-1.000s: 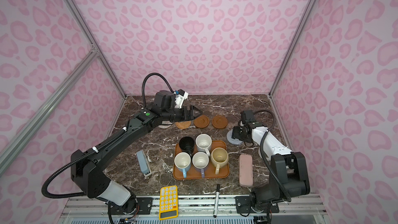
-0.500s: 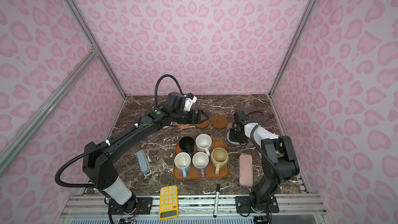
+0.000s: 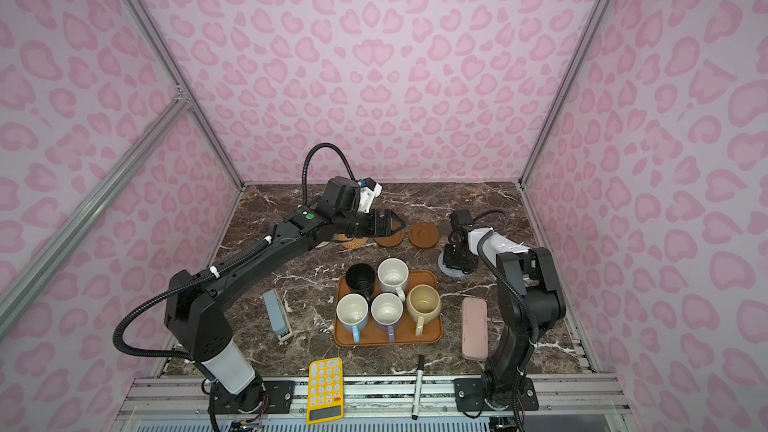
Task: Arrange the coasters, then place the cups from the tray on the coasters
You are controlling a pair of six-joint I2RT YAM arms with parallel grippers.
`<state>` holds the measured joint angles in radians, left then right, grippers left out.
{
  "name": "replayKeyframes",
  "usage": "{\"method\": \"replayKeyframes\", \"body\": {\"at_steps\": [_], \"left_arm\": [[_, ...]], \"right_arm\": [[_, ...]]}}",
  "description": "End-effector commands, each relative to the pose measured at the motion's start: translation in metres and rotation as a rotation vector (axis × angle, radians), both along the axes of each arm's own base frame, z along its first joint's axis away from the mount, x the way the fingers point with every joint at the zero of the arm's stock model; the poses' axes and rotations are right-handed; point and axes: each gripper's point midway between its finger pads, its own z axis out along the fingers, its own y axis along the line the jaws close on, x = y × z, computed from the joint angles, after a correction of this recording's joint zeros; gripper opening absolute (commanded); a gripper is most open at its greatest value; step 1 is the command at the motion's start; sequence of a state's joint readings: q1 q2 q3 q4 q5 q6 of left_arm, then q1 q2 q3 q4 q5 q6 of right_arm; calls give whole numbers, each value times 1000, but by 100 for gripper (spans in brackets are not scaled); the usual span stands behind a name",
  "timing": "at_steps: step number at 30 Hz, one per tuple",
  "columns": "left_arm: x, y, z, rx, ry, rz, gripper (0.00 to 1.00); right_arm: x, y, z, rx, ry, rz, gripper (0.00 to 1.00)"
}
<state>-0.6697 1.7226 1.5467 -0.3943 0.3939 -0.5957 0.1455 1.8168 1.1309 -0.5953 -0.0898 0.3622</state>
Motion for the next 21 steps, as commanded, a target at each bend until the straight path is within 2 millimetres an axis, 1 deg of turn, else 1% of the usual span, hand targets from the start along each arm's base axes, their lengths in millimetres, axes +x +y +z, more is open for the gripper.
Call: {"method": "replayKeyframes", "body": {"at_steps": [1,6,10,13,21], "left_arm": [[6,-3,-2,-7,8,21,97],[9,-7,1,-24,-1,38,97],[9,-10,-5,-17,9,36,97],[8,-16,-9,-24,25,21,97],[18,-20,-9,-20,27,55,97]], "right_arm": [[0,-10,-9,-24,36,-16,36],[16,-17,-10,-20,38,-33,36],[29,-19,-13,-27,51,-16,36],[36,-24,-15,-44,65,-4,36],[55,-28,-15,-49,64,9,36]]}}
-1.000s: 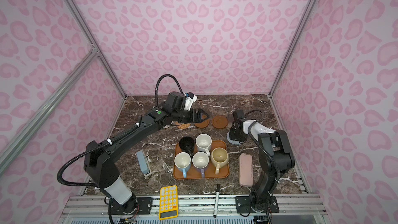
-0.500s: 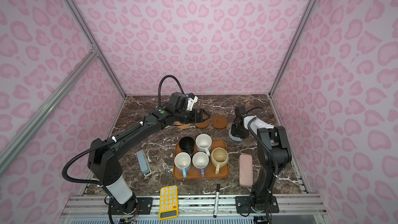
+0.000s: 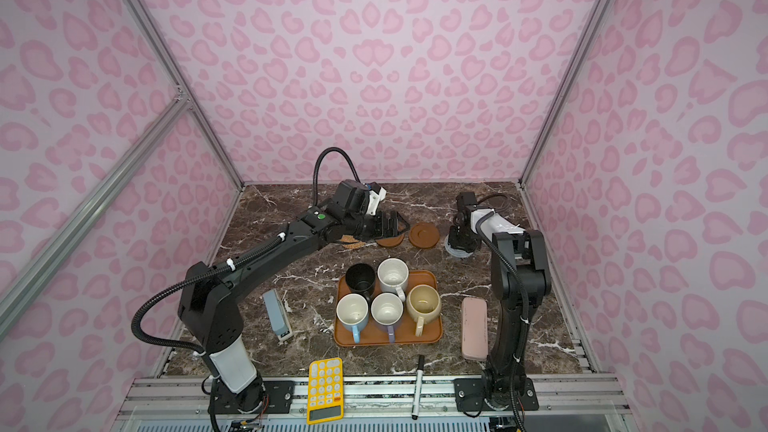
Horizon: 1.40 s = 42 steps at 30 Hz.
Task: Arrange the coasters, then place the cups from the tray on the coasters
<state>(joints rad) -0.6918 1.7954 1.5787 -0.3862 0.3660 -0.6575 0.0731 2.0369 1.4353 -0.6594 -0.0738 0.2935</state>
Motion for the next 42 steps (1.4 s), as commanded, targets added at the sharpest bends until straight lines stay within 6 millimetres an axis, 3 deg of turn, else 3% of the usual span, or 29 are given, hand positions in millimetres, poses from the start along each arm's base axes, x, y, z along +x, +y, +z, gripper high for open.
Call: {"method": "replayKeyframes", "body": {"at_steps": [1,6,12,25,28,34,37,42], "left_arm": [[12,-6,11,-30,-34,26,97],[27,-7,13,-46,-40,97,97],[41,-6,15,-62,-44,167,97],[39,-6,16,-66,-46,166,97],[38,-6,18,-69,-49,158,97],[33,-3,25,-58,-59,146,97],[31,9,33,-33,-87,176,97],[26,37,54,-9,-145,255,97]], "right_arm": [[-12,-3,-15,-18,85,18,36],[2,-1,-16,-8,74,12,36],[4,-1,-20,-8,78,6,35],[10,6,-16,28,65,6,37],[17,8,-4,29,40,13,42],[33,11,38,38,-46,32,64],[33,11,64,32,-93,43,74],[24,21,116,67,-162,82,79]]}}
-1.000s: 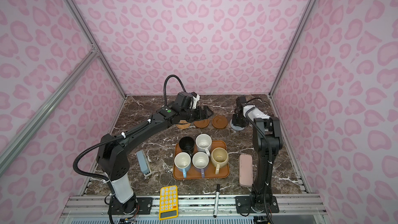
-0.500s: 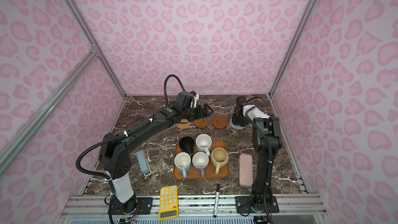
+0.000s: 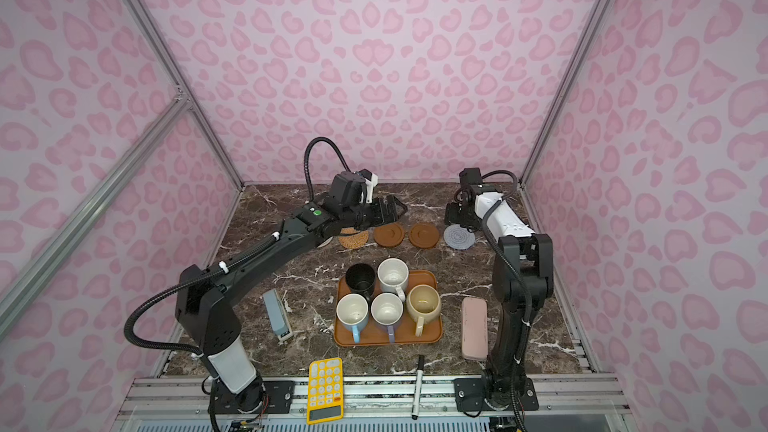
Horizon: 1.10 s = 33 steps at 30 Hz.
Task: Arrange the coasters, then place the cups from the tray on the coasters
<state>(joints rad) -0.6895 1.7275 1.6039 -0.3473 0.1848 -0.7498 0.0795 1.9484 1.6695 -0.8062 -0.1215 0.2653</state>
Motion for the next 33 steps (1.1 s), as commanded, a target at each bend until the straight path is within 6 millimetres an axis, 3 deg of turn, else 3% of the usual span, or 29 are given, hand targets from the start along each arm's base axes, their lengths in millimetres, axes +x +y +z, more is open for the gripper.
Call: {"method": "replayKeyframes", "body": {"at_steps": [1,5,10,15,18,25,28,33], "left_arm": [[0,24,12,37,-50,72,97],[-12,47,33,24,-80,102,97],[-35,74,54,7,-117,122,97],[-50,106,67,25,-152,187,97],[-61,117,67,25,-198,177,97],[-73,154,49,22,-248,249,99],[-77,156,44,54,-216,238,97],[-88,148,44,28,-276,158,96]], "right_arm": [[-15,9,26,23,-8,42,80],[-33,24,72,63,-81,72,97],[-68,58,123,129,-160,141,98],[-99,81,145,239,-231,164,98],[-118,105,147,360,-289,316,98],[-137,91,162,382,-463,250,98],[-146,89,184,453,-514,219,98],[-152,82,194,482,-546,267,98]]}}
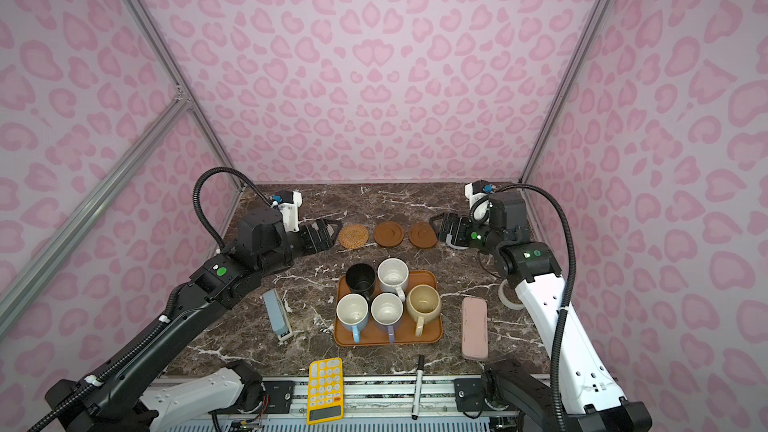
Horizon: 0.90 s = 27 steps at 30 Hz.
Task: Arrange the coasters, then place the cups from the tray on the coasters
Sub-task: 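Lower the left gripper over the black mug while the right gripper approaches the tray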
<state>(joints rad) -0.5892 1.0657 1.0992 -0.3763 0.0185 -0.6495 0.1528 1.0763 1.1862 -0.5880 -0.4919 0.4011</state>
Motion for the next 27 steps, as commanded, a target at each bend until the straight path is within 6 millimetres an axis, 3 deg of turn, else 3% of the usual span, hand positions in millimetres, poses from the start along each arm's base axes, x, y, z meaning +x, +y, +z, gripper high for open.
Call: {"method": "replayKeyframes", "body": {"at_steps": [1,6,8,12,14,21,27], "left_arm": [[-6,-2,9,-19,-84,-36,96],[-12,15,3,-43,-14,55,97],[-19,7,-7,-32,72,12,99],[-33,6,-35,19,250,50,83],[-41,3,-47,44,319,60,83],[-59,-32,-73,92,427,4,79],[-64,-54,-109,97,499,28,67]], "right_arm": [[-3,11,6,47,-27,72,98],[-8,23,-15,57,58,96,98],[-13,29,-21,2,46,96,98],[-26,46,-30,-91,20,113,98],[-30,52,-37,-147,33,112,98],[-45,78,-70,-290,122,165,98],[-46,85,-85,-292,138,146,98]]}}
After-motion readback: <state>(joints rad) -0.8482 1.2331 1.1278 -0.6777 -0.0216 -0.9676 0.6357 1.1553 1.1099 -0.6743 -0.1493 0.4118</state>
